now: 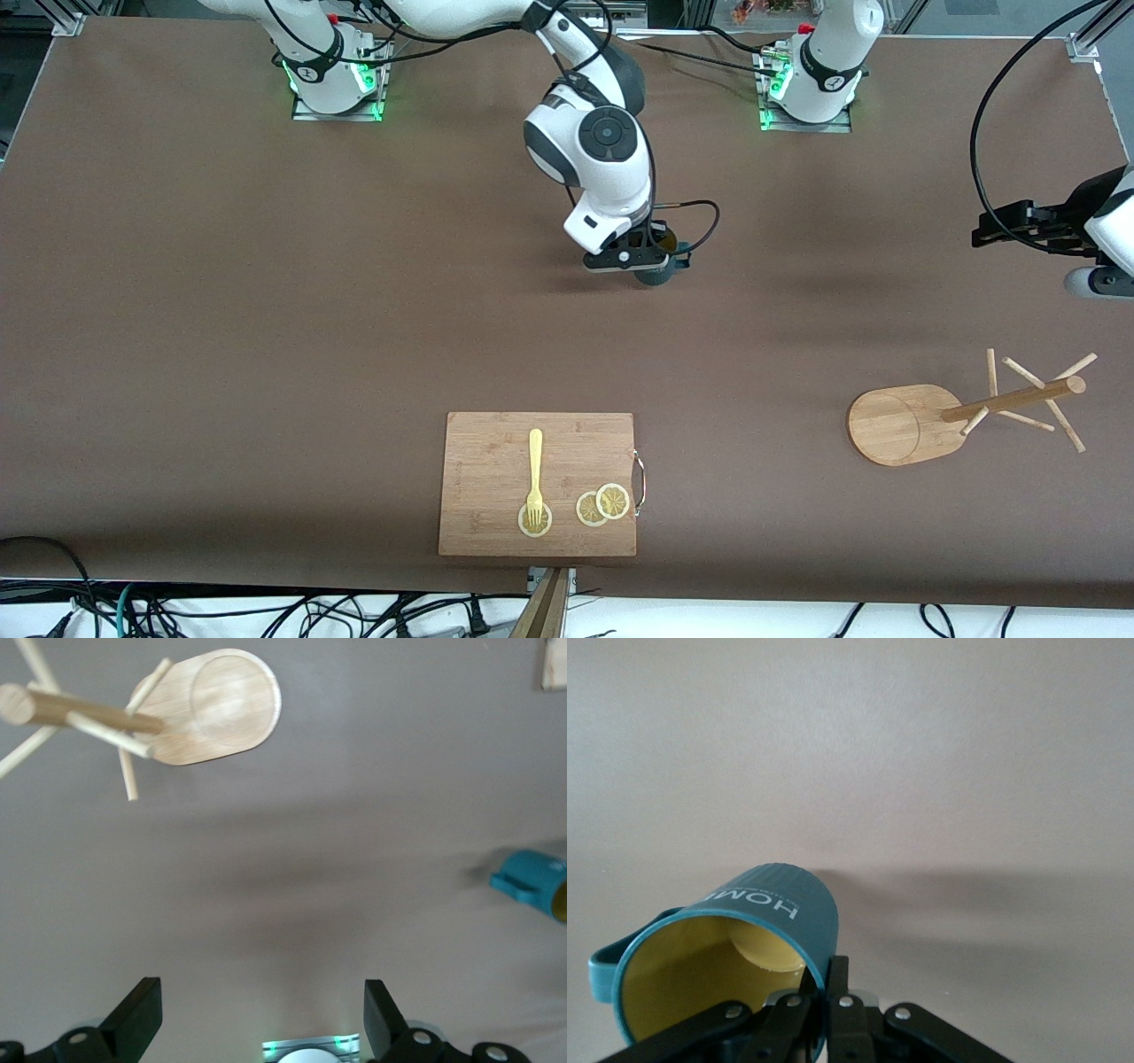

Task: Pass cup and hang on rack
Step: 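Set the mug down with the right gripper while the left gripper approaches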

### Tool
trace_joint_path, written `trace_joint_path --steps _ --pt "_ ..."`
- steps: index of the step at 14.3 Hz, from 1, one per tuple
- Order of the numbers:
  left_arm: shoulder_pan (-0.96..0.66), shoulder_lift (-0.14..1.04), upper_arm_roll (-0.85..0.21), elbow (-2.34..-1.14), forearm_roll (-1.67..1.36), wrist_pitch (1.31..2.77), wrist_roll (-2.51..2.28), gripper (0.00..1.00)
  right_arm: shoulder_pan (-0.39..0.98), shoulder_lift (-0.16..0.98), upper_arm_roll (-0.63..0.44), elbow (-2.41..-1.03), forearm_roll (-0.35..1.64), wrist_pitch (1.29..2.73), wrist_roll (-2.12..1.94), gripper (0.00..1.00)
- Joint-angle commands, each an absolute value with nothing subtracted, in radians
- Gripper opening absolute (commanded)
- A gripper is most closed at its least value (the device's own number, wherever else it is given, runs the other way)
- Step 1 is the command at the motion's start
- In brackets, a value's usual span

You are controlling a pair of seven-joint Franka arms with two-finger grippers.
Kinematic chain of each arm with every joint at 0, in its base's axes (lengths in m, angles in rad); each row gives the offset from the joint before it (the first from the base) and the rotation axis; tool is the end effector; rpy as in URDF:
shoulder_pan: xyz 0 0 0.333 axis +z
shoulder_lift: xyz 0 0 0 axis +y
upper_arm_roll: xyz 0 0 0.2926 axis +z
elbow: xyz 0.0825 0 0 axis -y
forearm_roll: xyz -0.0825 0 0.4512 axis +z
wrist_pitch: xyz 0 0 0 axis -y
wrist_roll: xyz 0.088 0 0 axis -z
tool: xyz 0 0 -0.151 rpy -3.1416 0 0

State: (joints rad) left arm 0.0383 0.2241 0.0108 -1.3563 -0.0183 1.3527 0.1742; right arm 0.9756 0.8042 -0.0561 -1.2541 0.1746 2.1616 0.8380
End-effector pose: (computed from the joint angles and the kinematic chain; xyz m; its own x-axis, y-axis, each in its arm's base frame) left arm 0.6485 0.0282 0.5112 0.9670 -0.1296 -0.2195 -0.1204 -0.9912 0.0548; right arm 0.4730 0.6564 0.1982 0.9998 0.0123 -0.0174 0.0096 -0.9886 -0.1505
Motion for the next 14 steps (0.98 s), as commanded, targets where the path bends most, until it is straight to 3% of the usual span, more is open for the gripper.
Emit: trace_joint_path --steps 1,11,13,14 --pt "0.034 0.229 0.017 -1.373 -0.052 1.342 0.354 1.00 0.994 0.854 -0.071 -1.198 0.156 2.152 0.884 0.00" --pt "0.018 0.229 0.017 -1.538 -0.205 1.351 0.834 1.00 1.011 0.910 -0.071 -1.198 0.097 2.178 0.930 0.00" --pt "0.015 0.229 0.017 -1.597 -0.239 1.371 0.969 1.00 1.009 0.910 -0.072 -1.200 0.095 2.183 0.936 0.08" --pt "0.015 0.229 0.017 -1.636 -0.258 1.397 1.030 1.00 1.009 0.910 -0.072 -1.198 0.095 2.181 0.936 0.17"
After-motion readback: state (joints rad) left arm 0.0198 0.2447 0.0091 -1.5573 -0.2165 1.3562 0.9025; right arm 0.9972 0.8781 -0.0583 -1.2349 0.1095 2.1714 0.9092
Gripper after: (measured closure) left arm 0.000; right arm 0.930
